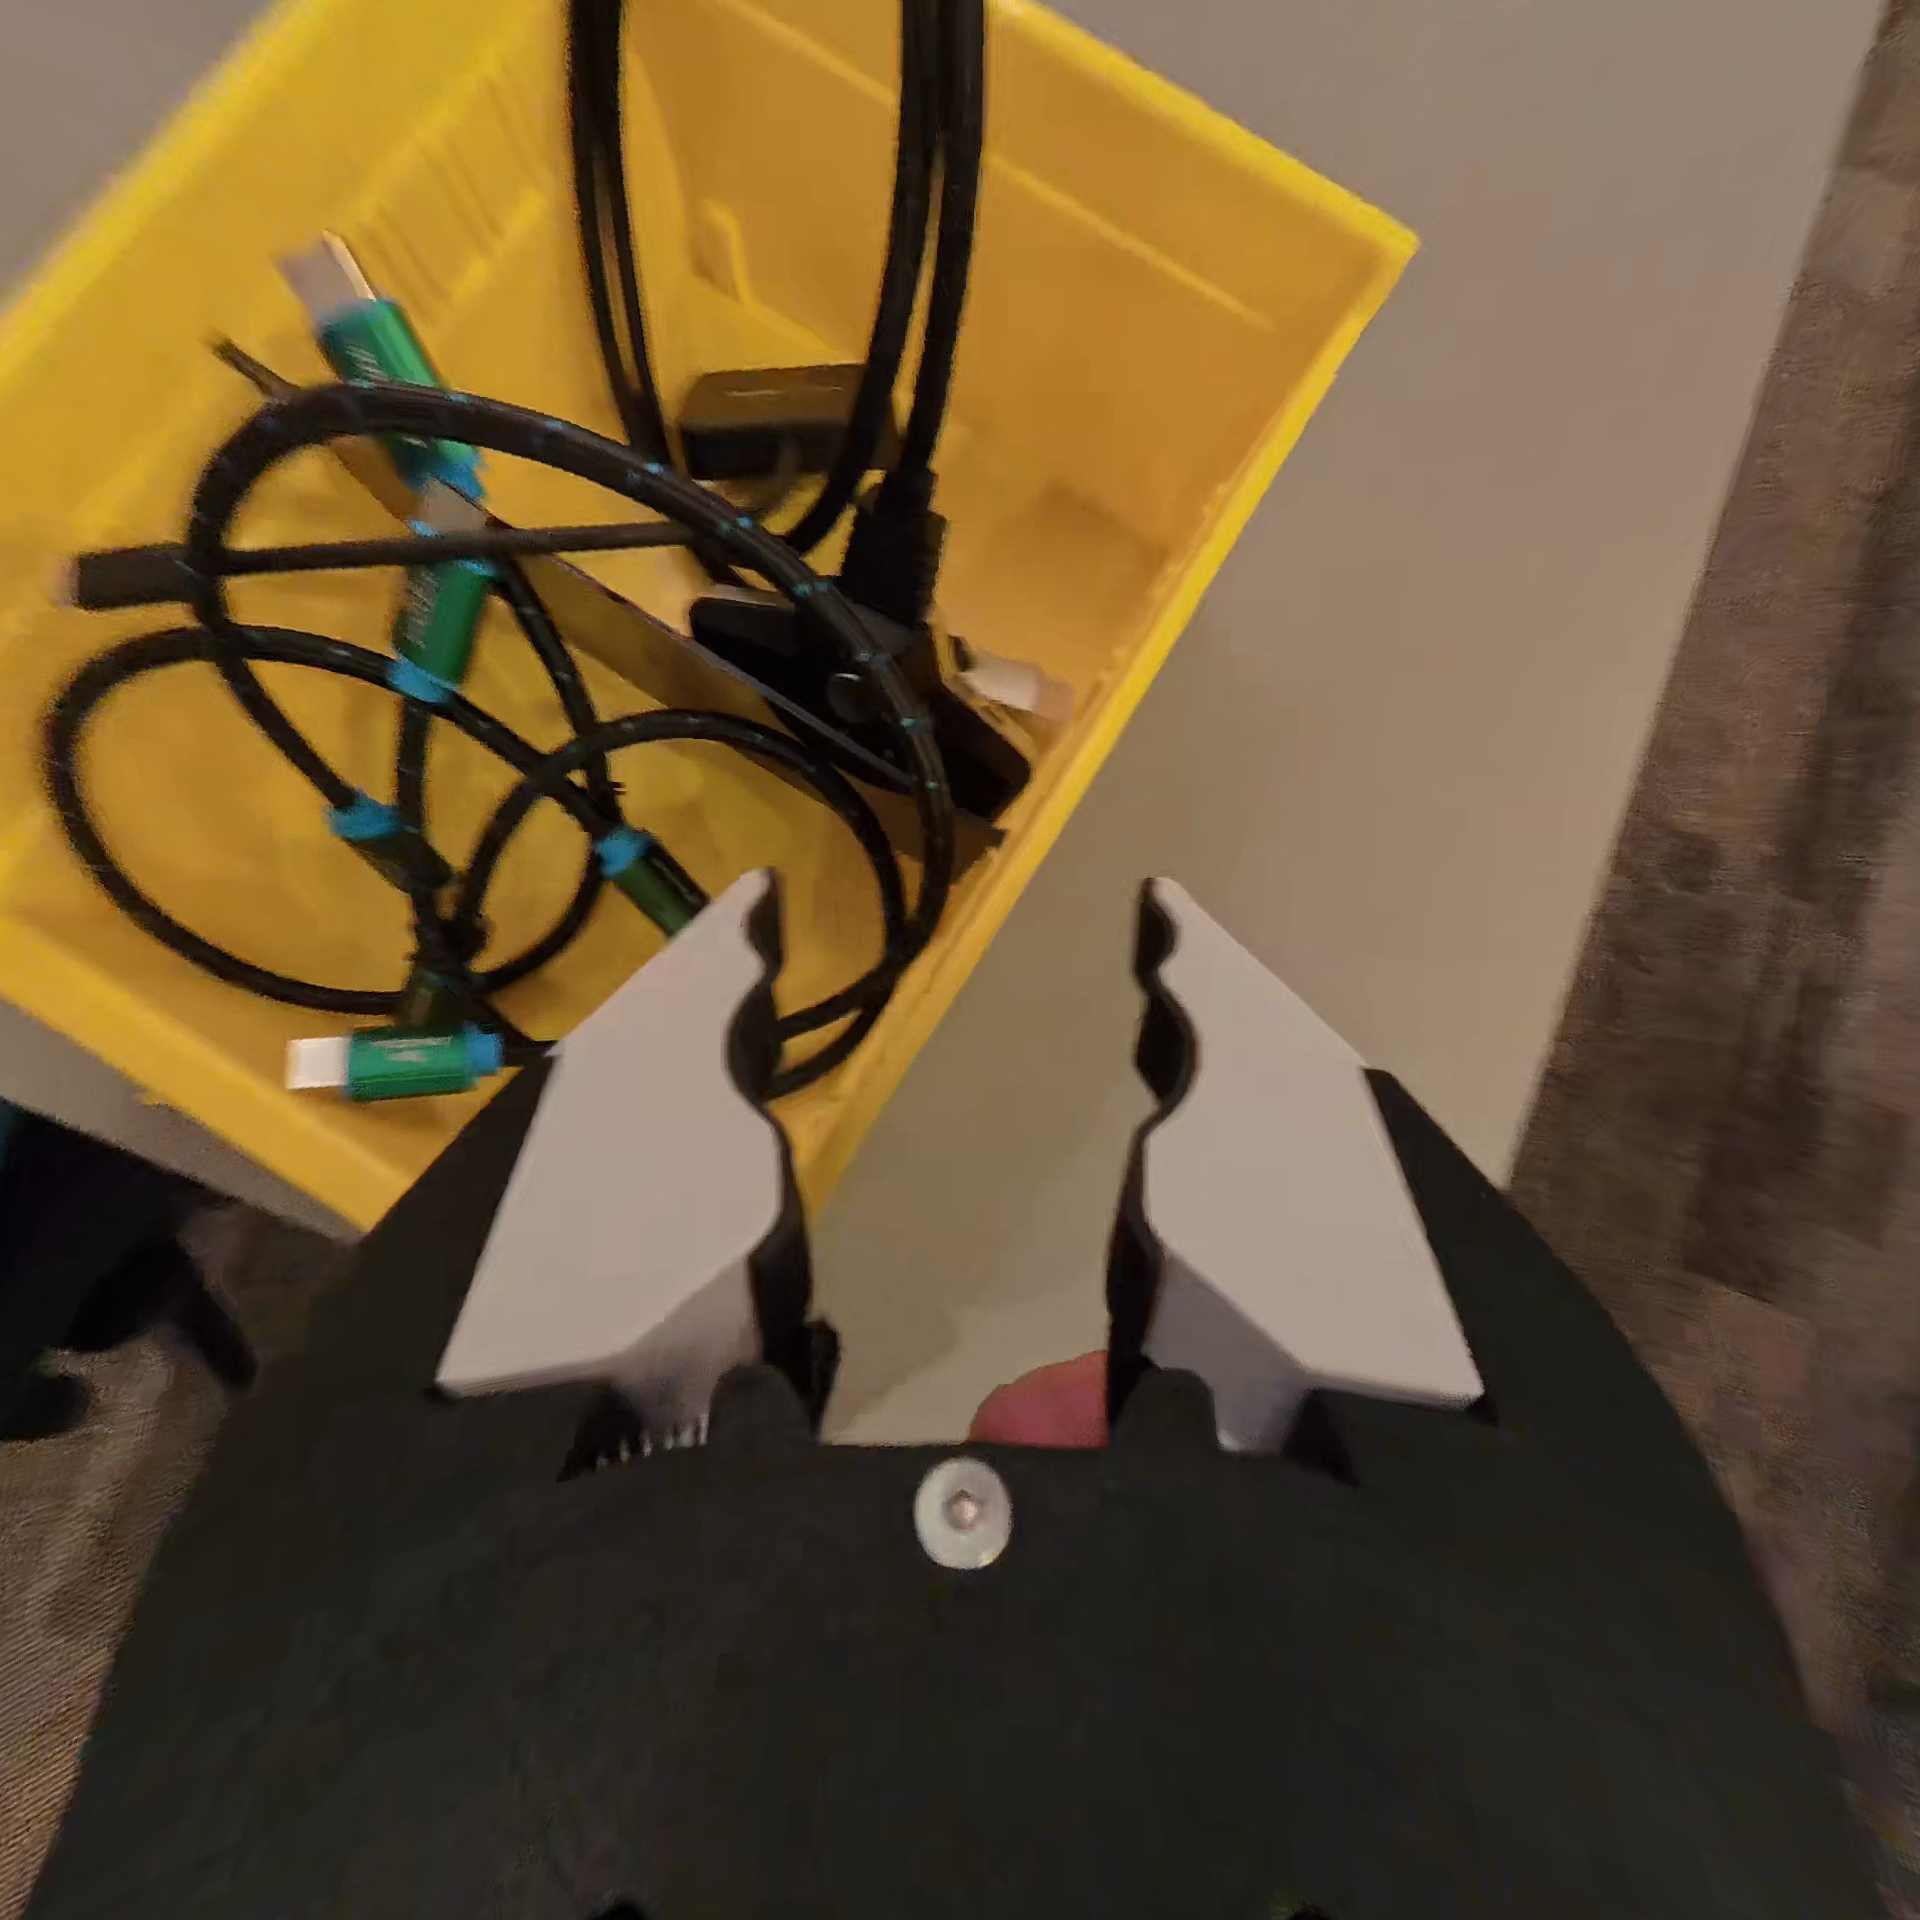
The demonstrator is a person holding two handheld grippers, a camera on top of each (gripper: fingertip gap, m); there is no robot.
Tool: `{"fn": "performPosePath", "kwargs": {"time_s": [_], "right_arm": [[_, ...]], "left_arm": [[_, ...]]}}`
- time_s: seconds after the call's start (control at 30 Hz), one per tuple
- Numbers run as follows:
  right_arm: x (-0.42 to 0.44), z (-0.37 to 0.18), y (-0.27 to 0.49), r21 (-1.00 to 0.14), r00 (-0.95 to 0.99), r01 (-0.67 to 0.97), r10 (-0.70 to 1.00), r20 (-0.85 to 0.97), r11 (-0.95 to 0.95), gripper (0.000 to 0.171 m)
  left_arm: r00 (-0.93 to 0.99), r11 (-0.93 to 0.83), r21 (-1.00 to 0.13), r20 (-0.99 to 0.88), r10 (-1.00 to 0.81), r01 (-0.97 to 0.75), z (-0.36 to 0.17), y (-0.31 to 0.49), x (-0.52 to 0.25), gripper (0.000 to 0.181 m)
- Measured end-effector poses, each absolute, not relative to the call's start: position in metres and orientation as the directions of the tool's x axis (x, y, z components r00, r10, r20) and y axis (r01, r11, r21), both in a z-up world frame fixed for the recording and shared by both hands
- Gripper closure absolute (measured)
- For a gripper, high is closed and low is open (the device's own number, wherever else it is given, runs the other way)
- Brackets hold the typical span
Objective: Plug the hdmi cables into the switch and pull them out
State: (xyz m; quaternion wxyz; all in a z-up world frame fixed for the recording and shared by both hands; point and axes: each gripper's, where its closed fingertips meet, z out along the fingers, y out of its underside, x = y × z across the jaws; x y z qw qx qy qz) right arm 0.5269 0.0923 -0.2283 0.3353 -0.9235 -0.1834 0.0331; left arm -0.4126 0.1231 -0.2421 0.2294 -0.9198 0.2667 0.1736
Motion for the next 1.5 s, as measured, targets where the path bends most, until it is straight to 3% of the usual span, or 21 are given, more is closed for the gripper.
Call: {"fn": "performPosePath", "kwargs": {"time_s": [0.1, 0.17, 0.27, 0.33, 0.5, 0.6, 0.73, 0.93, 1.2, 1.5], "right_arm": [[0.516, -0.236, 0.088, -0.620, 0.926, 0.298, 0.378, 0.001, -0.726, 0.094], [0.507, -0.251, 0.086, -0.575, 0.912, 0.344, 0.411, 0.016, -0.742, 0.094], [0.507, -0.266, 0.093, -0.539, 0.907, 0.399, 0.407, 0.111, -0.742, 0.103], [0.505, -0.266, 0.097, -0.548, 0.908, 0.403, 0.394, 0.140, -0.733, 0.115], [0.474, -0.264, 0.109, -0.609, 0.908, 0.381, 0.406, 0.104, -0.696, 0.117], [0.447, -0.264, 0.116, -0.622, 0.892, 0.407, 0.439, 0.110, -0.669, 0.116], [0.403, -0.263, 0.125, -0.661, 0.878, 0.400, 0.473, 0.076, -0.635, 0.119], [0.327, -0.274, 0.132, -0.696, 0.861, 0.369, 0.509, 0.007, -0.616, 0.118], [0.225, -0.265, 0.137, -0.786, 0.804, 0.259, 0.576, -0.147, -0.562, 0.092], [0.112, -0.256, 0.135, -0.820, 0.703, 0.179, 0.654, -0.279, -0.543, 0.069]], "left_arm": [[0.824, -0.785, -0.310, -0.395, -0.407, -0.537, -0.259, 0.116, -0.424, 0.091], [0.824, -0.795, -0.287, -0.385, -0.415, -0.535, -0.269, 0.114, -0.426, 0.105], [0.806, -0.820, -0.218, -0.428, -0.408, -0.530, -0.279, 0.113, -0.441, 0.139], [0.815, -0.815, -0.241, -0.417, -0.402, -0.526, -0.280, 0.117, -0.441, 0.141], [0.843, -0.790, -0.314, -0.317, -0.435, -0.526, -0.280, 0.115, -0.430, 0.154], [0.884, -0.779, -0.430, -0.127, -0.449, -0.457, -0.278, 0.114, -0.404, 0.172], [0.855, -0.725, -0.459, -0.208, -0.474, -0.514, -0.285, 0.122, -0.395, 0.162], [0.871, -0.701, -0.562, -0.078, -0.485, -0.440, -0.282, 0.125, -0.365, 0.176], [0.893, -0.633, -0.702, -0.011, -0.450, -0.328, -0.265, 0.119, -0.345, 0.178], [0.946, -0.491, -0.845, -0.050, -0.319, -0.211, -0.204, 0.105, -0.371, 0.178]]}}
